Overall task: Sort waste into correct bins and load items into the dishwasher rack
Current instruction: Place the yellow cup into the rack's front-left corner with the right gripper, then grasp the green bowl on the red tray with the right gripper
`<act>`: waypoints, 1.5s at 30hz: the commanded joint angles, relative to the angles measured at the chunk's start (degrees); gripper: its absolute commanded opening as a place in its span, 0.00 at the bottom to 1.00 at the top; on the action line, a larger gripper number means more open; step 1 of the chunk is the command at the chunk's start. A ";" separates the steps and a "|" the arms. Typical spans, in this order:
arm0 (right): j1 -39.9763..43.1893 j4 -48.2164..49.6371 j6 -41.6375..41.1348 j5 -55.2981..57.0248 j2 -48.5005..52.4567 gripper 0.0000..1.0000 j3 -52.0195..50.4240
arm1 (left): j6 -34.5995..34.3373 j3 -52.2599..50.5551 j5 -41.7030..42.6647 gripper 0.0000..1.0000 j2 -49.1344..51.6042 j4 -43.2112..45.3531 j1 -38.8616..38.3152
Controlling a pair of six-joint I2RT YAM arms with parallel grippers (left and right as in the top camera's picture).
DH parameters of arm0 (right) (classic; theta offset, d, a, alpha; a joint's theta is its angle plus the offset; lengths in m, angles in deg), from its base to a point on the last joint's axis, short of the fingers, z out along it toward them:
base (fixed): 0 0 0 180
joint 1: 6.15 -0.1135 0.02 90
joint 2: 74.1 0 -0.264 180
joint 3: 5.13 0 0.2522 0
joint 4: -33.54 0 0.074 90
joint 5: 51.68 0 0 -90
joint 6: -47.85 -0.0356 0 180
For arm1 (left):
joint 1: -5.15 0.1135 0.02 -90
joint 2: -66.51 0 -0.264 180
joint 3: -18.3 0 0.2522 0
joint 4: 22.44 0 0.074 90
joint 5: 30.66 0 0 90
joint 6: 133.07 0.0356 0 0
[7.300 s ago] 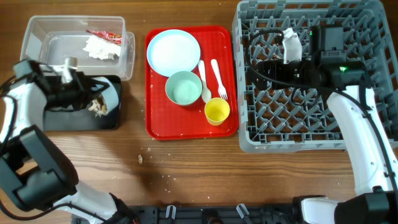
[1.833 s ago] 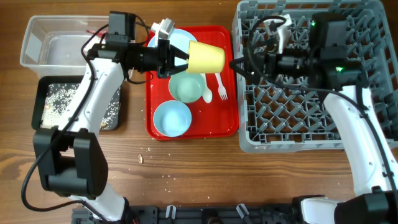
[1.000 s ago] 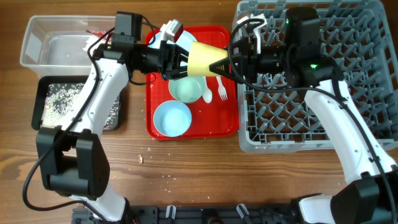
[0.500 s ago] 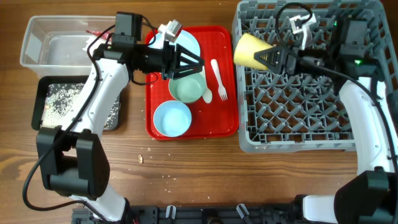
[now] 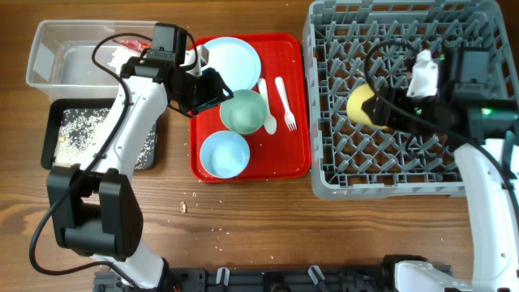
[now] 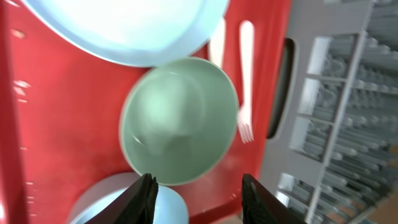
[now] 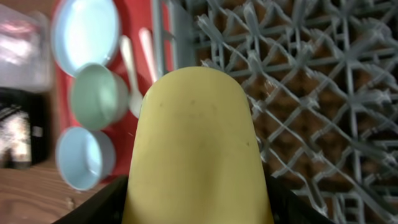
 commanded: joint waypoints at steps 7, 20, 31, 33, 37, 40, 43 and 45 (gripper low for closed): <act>-12.94 -13.57 -6.91 12.24 5.16 0.37 0.46 | 0.28 0.63 -4.31 0.45 -1.11 -0.09 -0.22; -15.63 -14.40 -6.93 12.22 17.33 0.68 0.46 | 0.31 0.63 -4.31 0.45 -1.11 -0.26 -0.22; -15.76 -11.19 -6.67 8.24 17.11 0.84 18.08 | 0.31 0.63 -5.27 0.47 -1.11 -0.22 -0.22; -17.35 -4.52 -7.10 5.42 17.90 0.84 18.03 | 0.31 0.63 -6.95 0.46 -1.11 0.42 -0.17; -23.52 6.32 -9.53 5.53 23.21 0.84 18.05 | 0.35 2.60 -12.04 0.46 -2.36 -1.05 1.57; -29.00 12.61 -13.40 10.56 32.98 0.72 18.05 | 0.52 7.08 -15.87 0.53 -5.22 -3.93 4.24; -29.86 14.34 -15.19 12.00 38.58 0.60 18.05 | 0.52 7.13 -16.61 0.64 -6.75 -3.74 5.25; -29.88 15.39 -15.80 11.76 41.44 0.55 18.05 | 0.50 7.10 -19.02 0.73 -6.73 -4.00 5.27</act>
